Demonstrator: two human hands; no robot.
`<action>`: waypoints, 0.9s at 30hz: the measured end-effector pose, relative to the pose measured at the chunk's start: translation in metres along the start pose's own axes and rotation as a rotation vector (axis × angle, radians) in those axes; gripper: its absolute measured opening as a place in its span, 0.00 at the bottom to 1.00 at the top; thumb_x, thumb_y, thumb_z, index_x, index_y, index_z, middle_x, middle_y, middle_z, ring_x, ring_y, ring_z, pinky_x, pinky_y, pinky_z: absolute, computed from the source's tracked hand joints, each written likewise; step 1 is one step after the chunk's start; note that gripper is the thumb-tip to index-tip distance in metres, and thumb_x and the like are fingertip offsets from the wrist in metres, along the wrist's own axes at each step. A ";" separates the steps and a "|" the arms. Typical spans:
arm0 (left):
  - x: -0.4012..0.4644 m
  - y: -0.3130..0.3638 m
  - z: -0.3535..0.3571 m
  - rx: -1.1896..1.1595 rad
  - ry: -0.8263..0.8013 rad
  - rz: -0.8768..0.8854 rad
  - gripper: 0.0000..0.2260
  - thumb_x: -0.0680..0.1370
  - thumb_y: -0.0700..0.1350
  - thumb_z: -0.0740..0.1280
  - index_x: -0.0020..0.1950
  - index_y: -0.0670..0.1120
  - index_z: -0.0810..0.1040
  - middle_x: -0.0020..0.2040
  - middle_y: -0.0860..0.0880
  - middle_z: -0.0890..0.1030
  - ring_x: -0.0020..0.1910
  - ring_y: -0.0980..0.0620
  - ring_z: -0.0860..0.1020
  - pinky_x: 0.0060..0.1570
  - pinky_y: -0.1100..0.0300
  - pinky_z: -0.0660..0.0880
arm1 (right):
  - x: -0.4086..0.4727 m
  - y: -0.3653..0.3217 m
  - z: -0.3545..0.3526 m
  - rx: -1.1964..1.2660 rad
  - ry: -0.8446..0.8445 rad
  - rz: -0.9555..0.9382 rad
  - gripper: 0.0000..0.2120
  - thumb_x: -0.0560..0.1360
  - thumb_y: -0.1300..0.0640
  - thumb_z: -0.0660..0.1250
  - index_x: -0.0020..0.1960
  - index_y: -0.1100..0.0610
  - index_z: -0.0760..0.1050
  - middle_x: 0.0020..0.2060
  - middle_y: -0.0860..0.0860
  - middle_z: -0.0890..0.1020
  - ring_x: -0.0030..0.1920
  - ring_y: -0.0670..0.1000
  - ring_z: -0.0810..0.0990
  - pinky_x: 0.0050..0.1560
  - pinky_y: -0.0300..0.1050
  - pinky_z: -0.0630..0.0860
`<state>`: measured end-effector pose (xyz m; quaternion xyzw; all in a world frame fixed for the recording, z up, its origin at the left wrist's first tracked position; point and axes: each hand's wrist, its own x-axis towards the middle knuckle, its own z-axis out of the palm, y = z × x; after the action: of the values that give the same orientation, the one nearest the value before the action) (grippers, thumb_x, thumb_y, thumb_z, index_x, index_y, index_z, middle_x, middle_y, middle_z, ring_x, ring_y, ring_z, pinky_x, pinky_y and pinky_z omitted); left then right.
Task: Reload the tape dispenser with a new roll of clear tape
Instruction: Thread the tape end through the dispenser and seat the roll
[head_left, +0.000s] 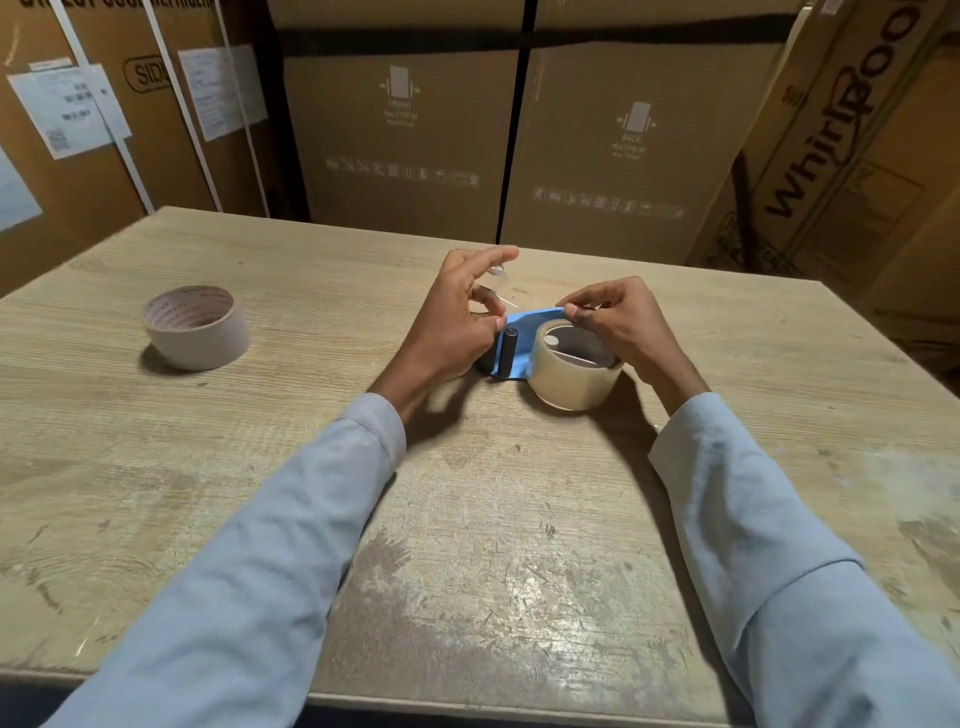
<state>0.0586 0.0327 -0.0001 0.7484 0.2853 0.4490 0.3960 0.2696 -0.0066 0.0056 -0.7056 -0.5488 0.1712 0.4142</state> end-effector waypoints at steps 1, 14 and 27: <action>-0.002 0.001 0.000 0.014 0.008 0.008 0.30 0.72 0.25 0.66 0.71 0.46 0.73 0.62 0.44 0.70 0.45 0.55 0.78 0.48 0.58 0.83 | 0.001 0.000 0.001 -0.014 0.011 0.008 0.06 0.76 0.57 0.73 0.52 0.56 0.86 0.43 0.52 0.86 0.46 0.51 0.83 0.45 0.47 0.80; -0.028 -0.008 -0.011 0.092 0.160 0.072 0.30 0.72 0.24 0.67 0.70 0.47 0.74 0.60 0.49 0.70 0.45 0.55 0.79 0.46 0.63 0.82 | 0.002 -0.006 0.006 -0.124 0.109 0.085 0.06 0.75 0.54 0.73 0.50 0.53 0.86 0.45 0.53 0.87 0.50 0.52 0.83 0.53 0.58 0.82; -0.034 -0.026 -0.025 0.070 0.181 -0.059 0.26 0.73 0.29 0.71 0.68 0.47 0.75 0.61 0.45 0.72 0.43 0.58 0.78 0.55 0.64 0.78 | -0.005 -0.008 0.008 -0.220 0.156 0.051 0.09 0.77 0.52 0.72 0.55 0.53 0.85 0.52 0.54 0.86 0.54 0.53 0.81 0.52 0.57 0.81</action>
<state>0.0198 0.0280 -0.0306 0.7096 0.3572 0.4928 0.3551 0.2568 -0.0070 0.0061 -0.7717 -0.5122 0.0649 0.3714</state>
